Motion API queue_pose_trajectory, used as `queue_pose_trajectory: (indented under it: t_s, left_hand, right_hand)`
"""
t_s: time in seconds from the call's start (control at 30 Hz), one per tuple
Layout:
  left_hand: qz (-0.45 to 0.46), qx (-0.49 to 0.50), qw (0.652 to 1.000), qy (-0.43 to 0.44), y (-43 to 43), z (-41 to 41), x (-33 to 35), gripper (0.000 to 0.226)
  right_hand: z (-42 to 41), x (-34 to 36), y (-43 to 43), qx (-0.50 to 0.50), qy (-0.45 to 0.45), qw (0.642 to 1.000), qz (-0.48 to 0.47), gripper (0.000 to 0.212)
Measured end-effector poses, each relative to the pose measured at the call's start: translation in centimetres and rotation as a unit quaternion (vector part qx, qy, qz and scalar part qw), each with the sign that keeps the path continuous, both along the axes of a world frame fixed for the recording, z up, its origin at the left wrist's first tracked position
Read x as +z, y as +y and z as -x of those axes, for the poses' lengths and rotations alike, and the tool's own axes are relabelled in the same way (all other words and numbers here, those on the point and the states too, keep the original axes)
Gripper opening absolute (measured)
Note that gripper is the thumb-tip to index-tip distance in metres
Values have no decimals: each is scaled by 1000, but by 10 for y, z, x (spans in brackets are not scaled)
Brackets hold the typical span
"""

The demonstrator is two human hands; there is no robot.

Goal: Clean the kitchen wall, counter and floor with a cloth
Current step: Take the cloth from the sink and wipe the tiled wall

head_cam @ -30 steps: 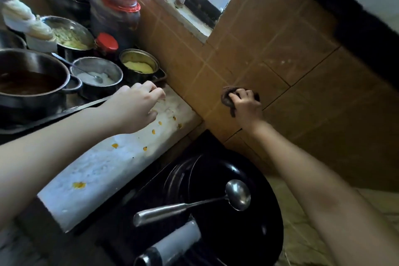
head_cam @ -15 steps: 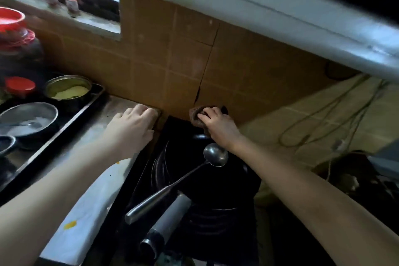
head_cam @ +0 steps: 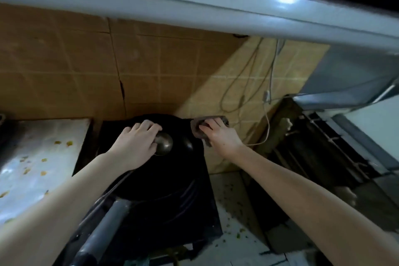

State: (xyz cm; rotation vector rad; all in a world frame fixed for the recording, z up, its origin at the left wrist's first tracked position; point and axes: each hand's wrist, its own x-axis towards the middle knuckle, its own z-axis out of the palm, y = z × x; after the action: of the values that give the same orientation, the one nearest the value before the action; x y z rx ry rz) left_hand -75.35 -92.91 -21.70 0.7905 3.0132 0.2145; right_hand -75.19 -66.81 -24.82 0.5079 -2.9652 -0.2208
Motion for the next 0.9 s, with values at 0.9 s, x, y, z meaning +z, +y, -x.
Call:
queue_pose_trajectory:
  t_s: [0.9]
  left_hand:
    - [88,-5,994,-61,270,-78,-65,45]
  right_hand:
    - [-127,-75,300,-162,-111,973,121,52]
